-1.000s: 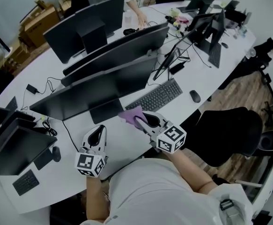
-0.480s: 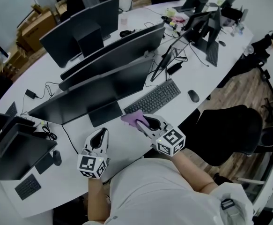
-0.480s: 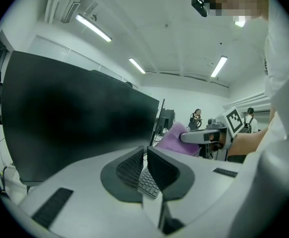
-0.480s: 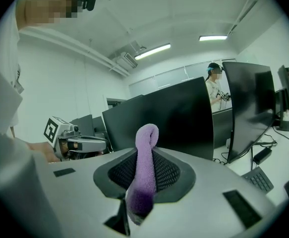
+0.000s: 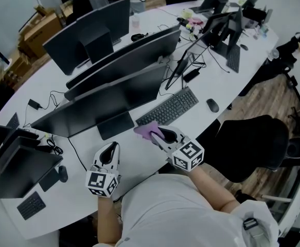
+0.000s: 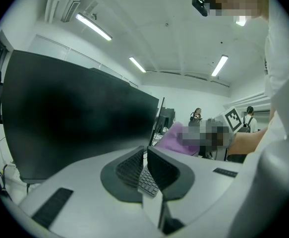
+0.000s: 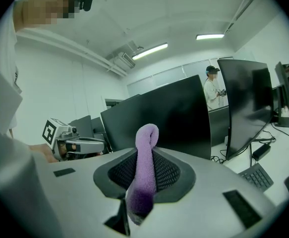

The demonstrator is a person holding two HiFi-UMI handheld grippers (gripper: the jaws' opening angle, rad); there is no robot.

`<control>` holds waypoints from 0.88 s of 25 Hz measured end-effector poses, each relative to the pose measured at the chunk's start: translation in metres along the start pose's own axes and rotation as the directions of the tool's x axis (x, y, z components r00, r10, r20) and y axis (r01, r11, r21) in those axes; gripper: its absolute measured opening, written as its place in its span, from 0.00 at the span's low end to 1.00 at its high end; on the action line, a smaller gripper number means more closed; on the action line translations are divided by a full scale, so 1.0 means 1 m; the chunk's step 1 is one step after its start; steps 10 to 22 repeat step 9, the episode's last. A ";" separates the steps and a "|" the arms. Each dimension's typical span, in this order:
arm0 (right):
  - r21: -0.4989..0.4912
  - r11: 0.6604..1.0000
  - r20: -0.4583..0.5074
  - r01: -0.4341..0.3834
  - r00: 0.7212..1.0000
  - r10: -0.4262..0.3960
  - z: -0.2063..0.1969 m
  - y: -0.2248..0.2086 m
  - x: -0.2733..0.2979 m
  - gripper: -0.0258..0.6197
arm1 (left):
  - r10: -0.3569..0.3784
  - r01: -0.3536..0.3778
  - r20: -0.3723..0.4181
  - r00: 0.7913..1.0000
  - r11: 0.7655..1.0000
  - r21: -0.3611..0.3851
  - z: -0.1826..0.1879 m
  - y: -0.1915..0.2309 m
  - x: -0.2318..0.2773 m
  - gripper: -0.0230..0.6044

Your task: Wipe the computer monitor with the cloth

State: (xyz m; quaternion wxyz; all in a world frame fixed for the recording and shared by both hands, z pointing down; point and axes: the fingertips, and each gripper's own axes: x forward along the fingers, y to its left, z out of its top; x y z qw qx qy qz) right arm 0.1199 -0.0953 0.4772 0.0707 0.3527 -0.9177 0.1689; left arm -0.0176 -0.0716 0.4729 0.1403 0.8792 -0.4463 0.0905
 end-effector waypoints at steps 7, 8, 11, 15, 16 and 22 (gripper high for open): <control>0.012 1.000 -0.002 0.008 1.000 -0.008 -0.002 -0.005 -0.003 0.16 | 0.000 0.000 -0.003 1.000 1.000 0.000 -0.001 -0.003 0.002 0.05; 0.014 1.000 -0.002 0.009 1.000 -0.009 -0.003 -0.006 -0.004 0.16 | 0.000 0.000 -0.004 1.000 1.000 0.000 -0.001 -0.004 0.003 0.05; 0.015 1.000 -0.002 0.010 1.000 -0.010 -0.003 -0.006 -0.004 0.16 | 0.000 0.000 -0.005 1.000 1.000 0.001 -0.002 -0.004 0.003 0.05; 0.015 1.000 -0.002 0.010 1.000 -0.010 -0.003 -0.006 -0.004 0.16 | 0.000 0.000 -0.005 1.000 1.000 0.001 -0.002 -0.004 0.003 0.05; 0.015 1.000 -0.002 0.010 1.000 -0.010 -0.003 -0.006 -0.004 0.16 | 0.000 0.000 -0.005 1.000 1.000 0.001 -0.002 -0.004 0.003 0.05; 0.015 1.000 -0.002 0.010 1.000 -0.010 -0.003 -0.006 -0.004 0.16 | 0.000 0.000 -0.005 1.000 1.000 0.001 -0.002 -0.004 0.003 0.05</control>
